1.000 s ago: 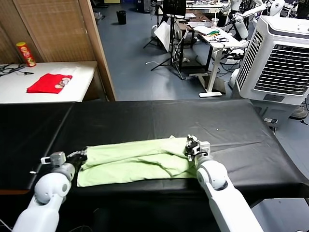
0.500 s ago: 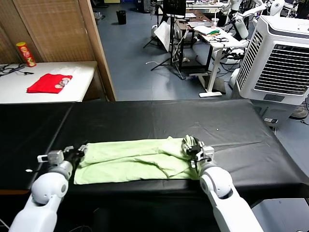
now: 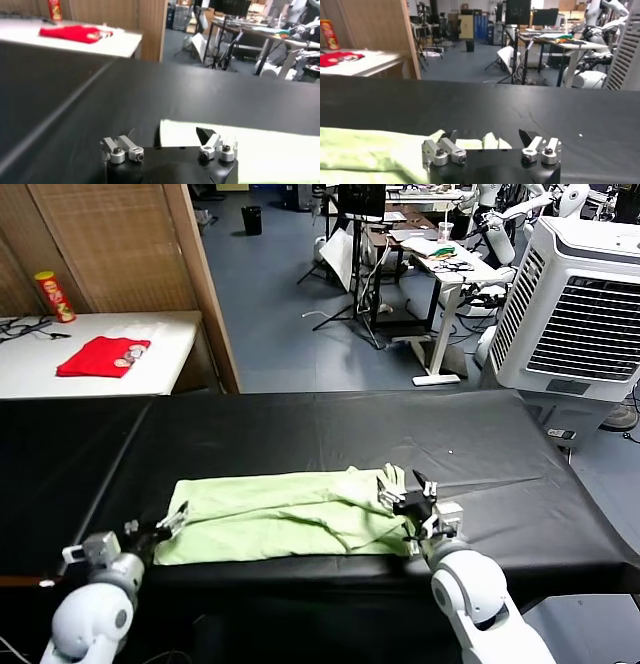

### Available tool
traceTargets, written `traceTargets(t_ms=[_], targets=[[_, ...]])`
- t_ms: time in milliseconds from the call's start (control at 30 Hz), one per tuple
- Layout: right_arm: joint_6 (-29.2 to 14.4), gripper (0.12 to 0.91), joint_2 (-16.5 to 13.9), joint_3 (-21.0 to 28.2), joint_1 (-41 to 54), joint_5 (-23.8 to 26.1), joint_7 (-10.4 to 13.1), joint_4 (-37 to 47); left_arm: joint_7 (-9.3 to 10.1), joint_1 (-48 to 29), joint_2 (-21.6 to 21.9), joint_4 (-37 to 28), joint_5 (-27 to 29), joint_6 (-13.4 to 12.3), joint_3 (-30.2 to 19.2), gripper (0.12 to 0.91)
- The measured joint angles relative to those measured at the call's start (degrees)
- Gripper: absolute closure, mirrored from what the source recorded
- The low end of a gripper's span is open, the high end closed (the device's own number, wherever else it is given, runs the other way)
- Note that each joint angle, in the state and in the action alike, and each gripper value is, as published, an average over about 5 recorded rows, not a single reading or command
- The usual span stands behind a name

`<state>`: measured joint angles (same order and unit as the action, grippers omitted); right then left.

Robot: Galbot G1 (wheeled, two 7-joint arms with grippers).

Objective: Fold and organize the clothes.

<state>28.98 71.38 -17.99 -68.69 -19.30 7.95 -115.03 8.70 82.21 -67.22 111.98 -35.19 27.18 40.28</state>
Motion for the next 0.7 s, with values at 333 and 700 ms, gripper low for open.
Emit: traceTargets(t_ms=[333,700], targets=[[0.0,0.227,-0.2,0.0,-0.6,-0.1,-0.2,-2.2,-0.79,2.6,-2.9,0.5,2.2,-0.3,-0.5,0.613],[0.2,0.227,0.2,-0.7,-1.9,0.0,0.0,-4.8,-1.85,2.0,-1.8,-0.1,10.0,-1.2,-0.1,0.875]])
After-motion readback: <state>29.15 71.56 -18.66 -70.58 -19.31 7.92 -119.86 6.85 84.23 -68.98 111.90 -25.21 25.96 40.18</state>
